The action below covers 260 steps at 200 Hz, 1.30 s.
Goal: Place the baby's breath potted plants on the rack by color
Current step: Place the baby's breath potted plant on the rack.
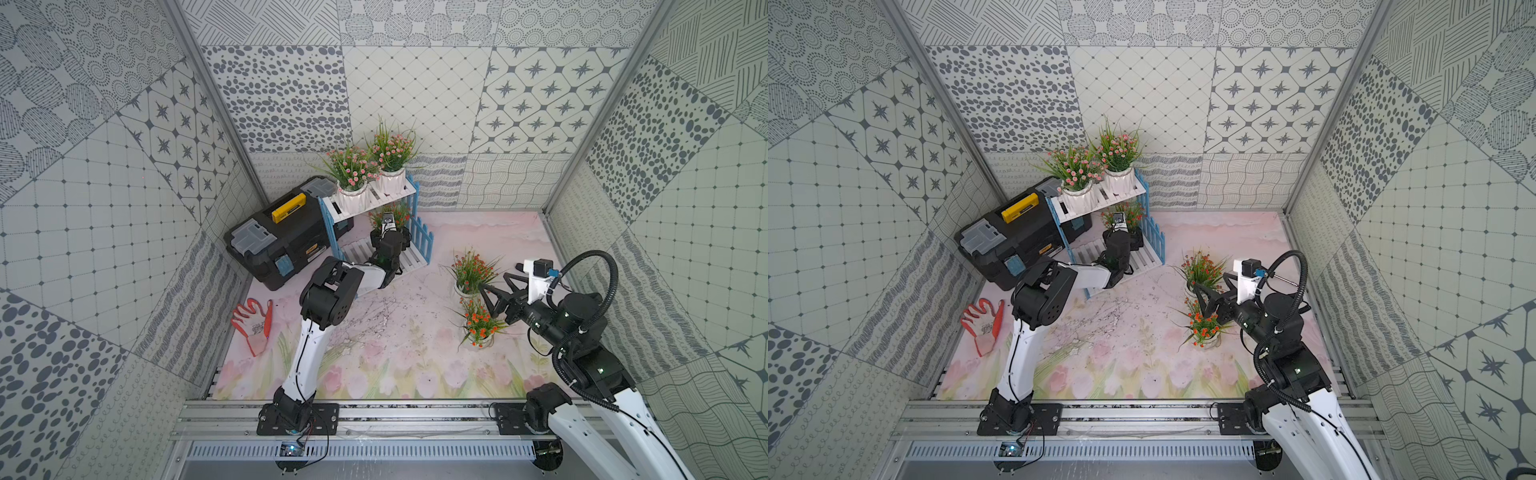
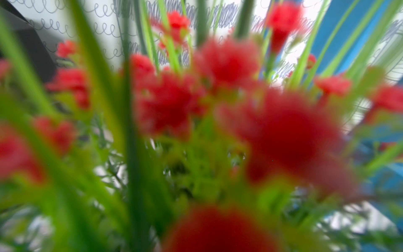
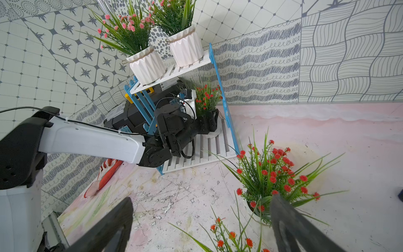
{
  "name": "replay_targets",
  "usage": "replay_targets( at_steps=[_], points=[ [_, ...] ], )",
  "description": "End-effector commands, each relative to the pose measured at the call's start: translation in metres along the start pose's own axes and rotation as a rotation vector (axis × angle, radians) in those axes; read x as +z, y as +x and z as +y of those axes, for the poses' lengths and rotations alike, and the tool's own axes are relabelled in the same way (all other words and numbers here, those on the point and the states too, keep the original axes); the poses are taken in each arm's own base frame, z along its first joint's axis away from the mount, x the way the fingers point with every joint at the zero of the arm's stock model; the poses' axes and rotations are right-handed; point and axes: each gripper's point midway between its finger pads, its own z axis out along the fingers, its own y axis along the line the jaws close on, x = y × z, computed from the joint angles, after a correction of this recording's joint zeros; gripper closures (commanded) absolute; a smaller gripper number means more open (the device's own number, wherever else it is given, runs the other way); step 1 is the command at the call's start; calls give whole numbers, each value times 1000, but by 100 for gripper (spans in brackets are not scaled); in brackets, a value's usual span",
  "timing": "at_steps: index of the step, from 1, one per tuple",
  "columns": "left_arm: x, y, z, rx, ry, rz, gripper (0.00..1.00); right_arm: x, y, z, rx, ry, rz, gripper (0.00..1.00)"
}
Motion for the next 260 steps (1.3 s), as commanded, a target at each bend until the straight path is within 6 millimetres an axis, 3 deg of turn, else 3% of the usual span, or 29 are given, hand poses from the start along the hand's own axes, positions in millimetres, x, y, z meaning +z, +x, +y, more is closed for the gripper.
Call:
replay_targets(
  at_steps=[1, 53, 89, 112, 159, 189, 232, 260],
  points=[
    [1, -13, -10, -43, 56, -7, 6, 1, -8, 3, -7, -15, -35, 2],
    [-8, -18, -13, -51, 79, 41, 2, 1, -9, 4, -10, -21, -37, 2],
    [-30, -31, -14, -32, 117, 111, 2, -1, -10, 4, -12, -21, -42, 2],
    [-50, -27, -10, -11, 147, 189, 2, -2, -11, 5, -12, -23, -45, 2],
    [-113, -8, 7, 11, 222, 330, 2, -3, -9, 5, -3, -26, -45, 2],
    [-163, -6, 9, 26, 332, 361, 2, -1, -8, 5, 11, -28, -41, 2],
    [-229, -16, -22, 110, 611, 367, 2, 0, -17, 5, 51, -14, -39, 2],
    [-272, -7, -49, 179, 822, 395, 2, 2, -26, -2, 77, 47, -13, 2]
  ],
)
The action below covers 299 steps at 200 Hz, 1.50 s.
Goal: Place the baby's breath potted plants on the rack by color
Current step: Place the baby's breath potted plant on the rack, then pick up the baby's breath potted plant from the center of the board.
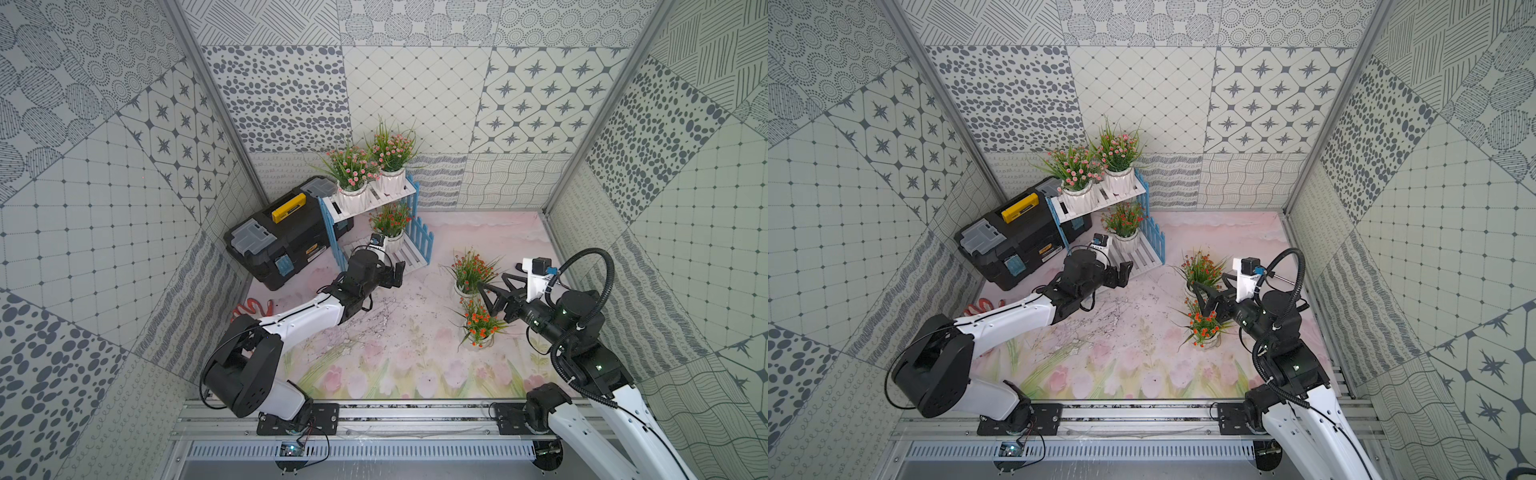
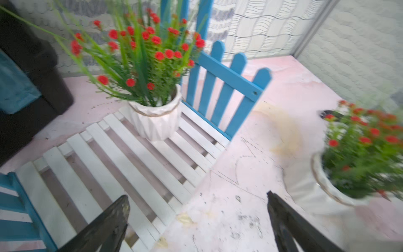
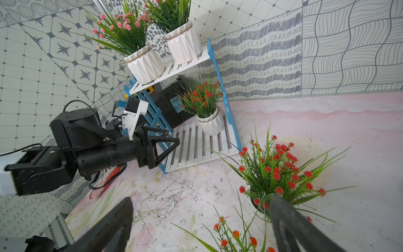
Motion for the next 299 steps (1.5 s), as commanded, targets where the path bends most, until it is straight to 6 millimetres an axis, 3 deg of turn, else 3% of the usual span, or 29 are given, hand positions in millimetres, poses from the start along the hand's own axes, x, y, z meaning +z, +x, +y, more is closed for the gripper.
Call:
replay_targets(
  at_steps=[1, 54, 98, 146, 186, 246, 299],
  points=[
    [-31, 30, -67, 144, 340, 100, 2, -4, -26, 2, 25, 33, -40, 2],
    [-55, 65, -112, 213, 560, 103, 2, -10, -41, -1, 30, 81, -66, 2],
    [-43, 90, -121, 232, 563, 132, 2, -10, -48, -4, 60, 102, -76, 2],
    [-40, 106, -154, 301, 667, 92, 2, -19, -62, -8, 56, 144, -101, 2],
    [-42, 101, -180, 335, 740, -55, 2, -17, -67, -9, 71, 138, -114, 2],
    [-46, 105, -242, 458, 890, -176, 2, -18, -70, -11, 80, 144, -126, 2],
    [-40, 110, -262, 467, 963, -218, 2, -23, -74, -7, 67, 128, -141, 2]
  ],
)
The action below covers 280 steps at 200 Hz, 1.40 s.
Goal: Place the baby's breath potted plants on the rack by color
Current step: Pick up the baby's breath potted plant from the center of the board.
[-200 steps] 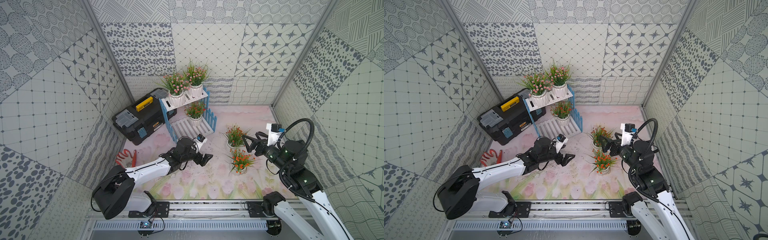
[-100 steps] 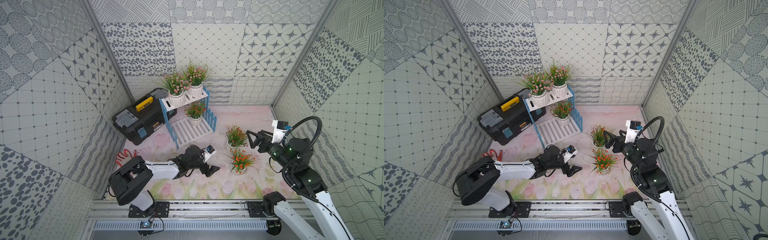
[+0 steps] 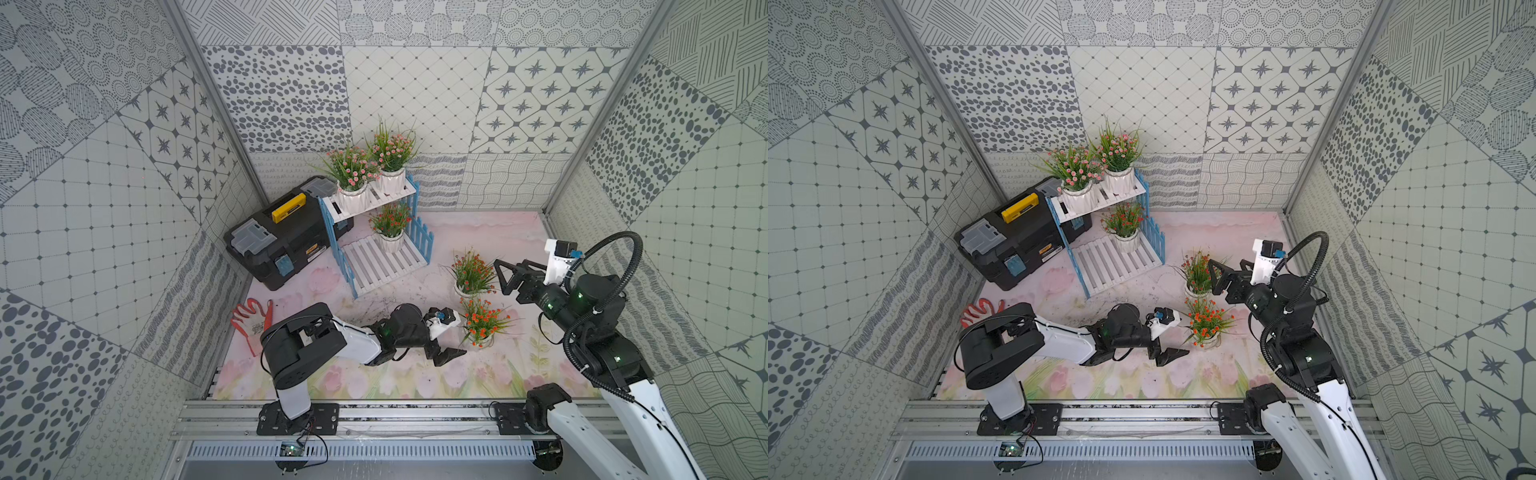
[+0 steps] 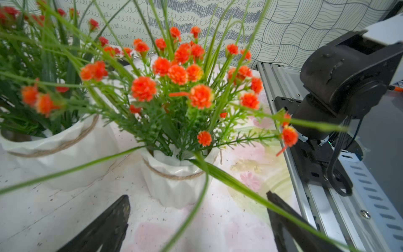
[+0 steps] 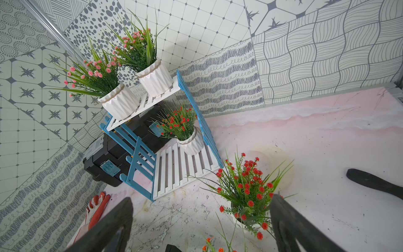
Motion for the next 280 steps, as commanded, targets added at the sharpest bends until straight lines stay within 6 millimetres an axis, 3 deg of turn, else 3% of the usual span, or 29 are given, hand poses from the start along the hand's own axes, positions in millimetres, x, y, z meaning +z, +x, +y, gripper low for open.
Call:
replay_targets(
  at_steps=[1, 111, 157, 280],
  points=[
    [11, -37, -12, 125, 70, -163, 2, -9, -20, 11, -2, -39, -68, 2],
    [48, -15, 11, 149, 14, -135, 1, -24, -23, 17, -28, -68, -95, 2],
    [49, -19, 34, 122, -30, -156, 1, -26, -22, 19, -29, -82, -100, 2],
    [73, -20, 15, 85, 147, -130, 1, -24, -16, 19, -20, -98, -89, 2]
  ],
)
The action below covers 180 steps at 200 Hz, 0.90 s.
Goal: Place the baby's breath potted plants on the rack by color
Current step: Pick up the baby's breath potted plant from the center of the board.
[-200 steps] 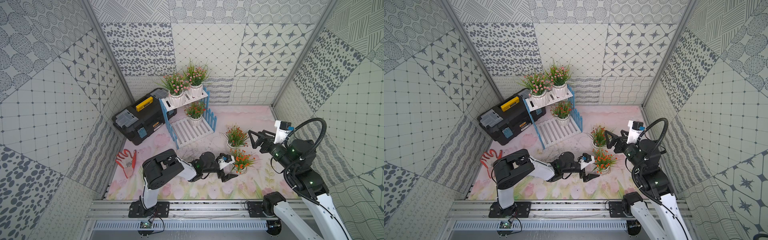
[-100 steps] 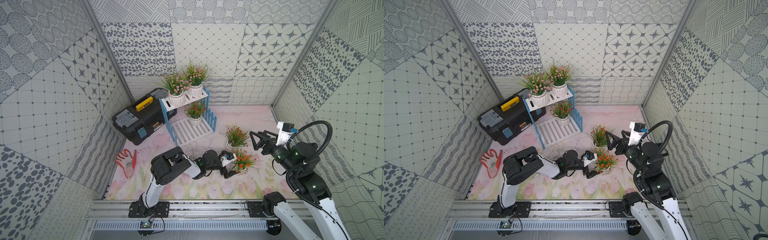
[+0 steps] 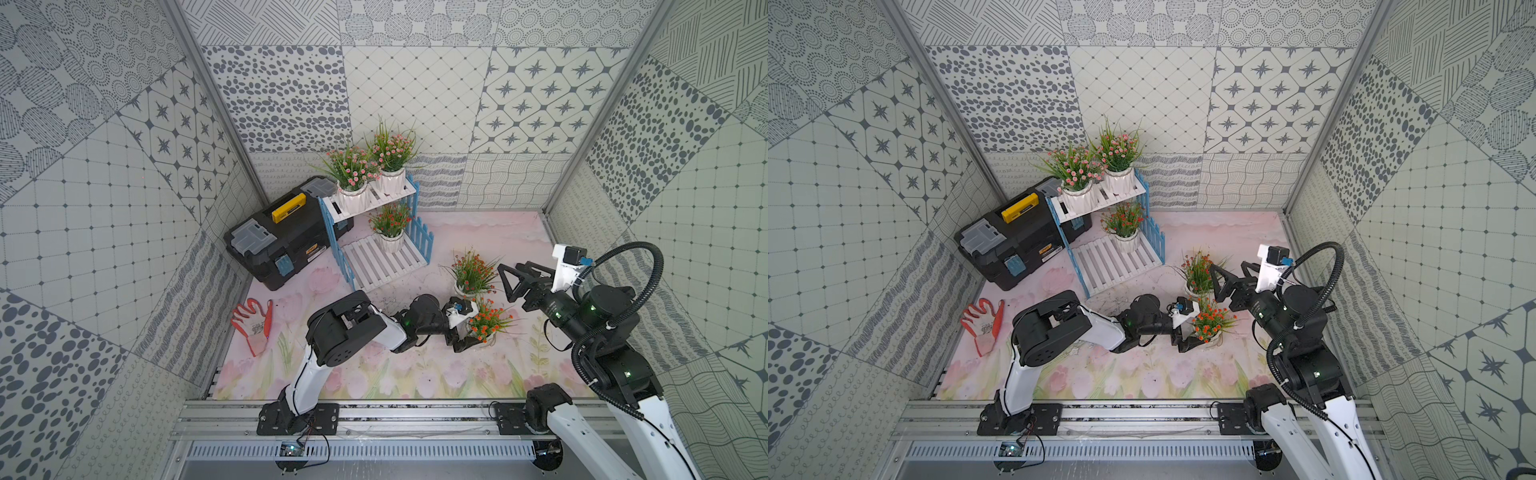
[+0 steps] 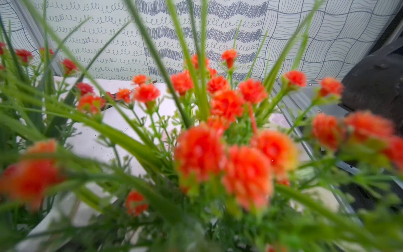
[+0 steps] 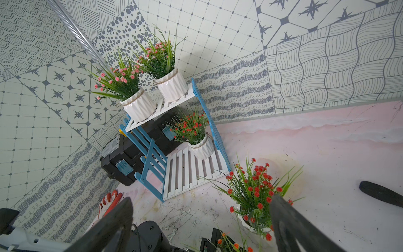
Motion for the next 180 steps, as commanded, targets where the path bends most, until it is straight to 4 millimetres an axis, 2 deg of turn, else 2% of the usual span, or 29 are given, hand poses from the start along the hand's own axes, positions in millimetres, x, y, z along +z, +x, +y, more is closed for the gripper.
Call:
replay_targets(
  at_steps=[1, 51, 109, 180],
  points=[
    [9, -5, -12, -9, 89, -14, 1, -3, -9, 5, -8, -26, -44, 2],
    [22, 3, -19, -30, 154, 26, 1, -3, -6, 4, -6, -23, -38, 2],
    [32, 12, -14, -44, 139, 62, 2, -1, -5, 4, -5, -26, -35, 2],
    [37, 11, 4, -63, 45, 72, 16, -1, -3, 3, -7, -29, -33, 2]
  ],
)
